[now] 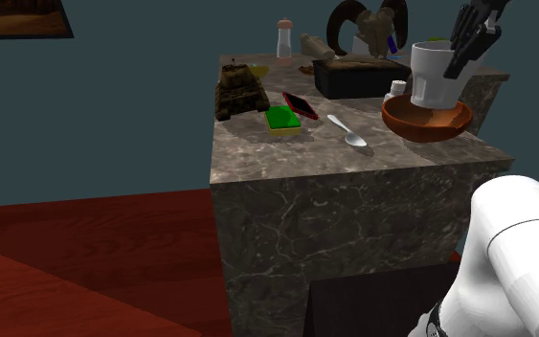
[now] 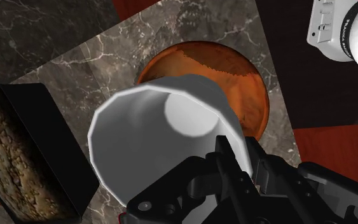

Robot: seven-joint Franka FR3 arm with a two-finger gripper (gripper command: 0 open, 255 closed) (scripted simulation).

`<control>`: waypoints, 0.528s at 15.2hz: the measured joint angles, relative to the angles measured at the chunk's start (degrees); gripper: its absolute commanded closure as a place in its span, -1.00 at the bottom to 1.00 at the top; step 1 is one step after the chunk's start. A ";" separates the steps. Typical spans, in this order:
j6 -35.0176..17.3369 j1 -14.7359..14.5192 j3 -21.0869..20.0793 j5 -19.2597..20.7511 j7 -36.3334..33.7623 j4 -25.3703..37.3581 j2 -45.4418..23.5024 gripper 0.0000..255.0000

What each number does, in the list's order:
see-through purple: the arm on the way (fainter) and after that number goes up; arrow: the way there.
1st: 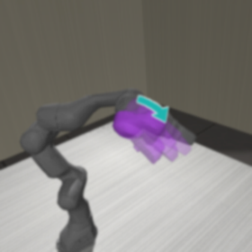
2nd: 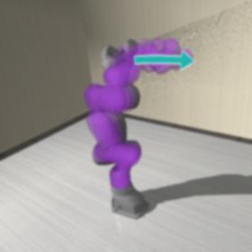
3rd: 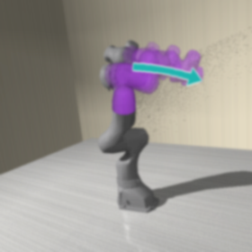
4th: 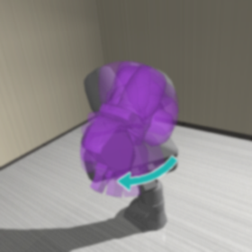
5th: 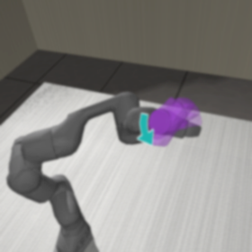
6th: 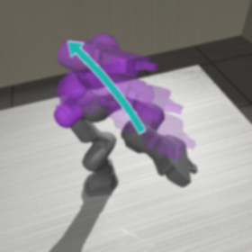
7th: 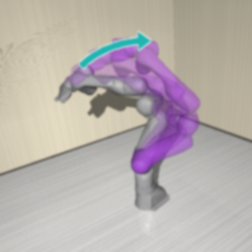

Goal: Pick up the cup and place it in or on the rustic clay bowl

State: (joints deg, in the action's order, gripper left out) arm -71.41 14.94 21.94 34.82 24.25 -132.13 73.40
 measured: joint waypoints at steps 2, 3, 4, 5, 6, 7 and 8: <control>-0.38 0.14 0.25 0.25 -0.11 -1.03 0.66 1.00; -0.44 0.15 0.30 0.29 -0.12 -1.16 0.74 1.00; -0.48 0.15 0.34 0.33 -0.12 -1.22 0.77 1.00; -0.50 0.15 0.35 0.34 -0.12 -1.26 0.79 1.00; -0.51 0.15 0.36 0.35 -0.13 -1.28 0.80 1.00; -0.52 0.15 0.36 0.35 -0.13 -1.29 0.80 1.00; -0.52 0.15 0.36 0.35 -0.13 -1.29 0.80 -1.00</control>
State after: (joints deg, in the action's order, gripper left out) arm -71.93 15.09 22.31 35.18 24.12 -133.42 74.21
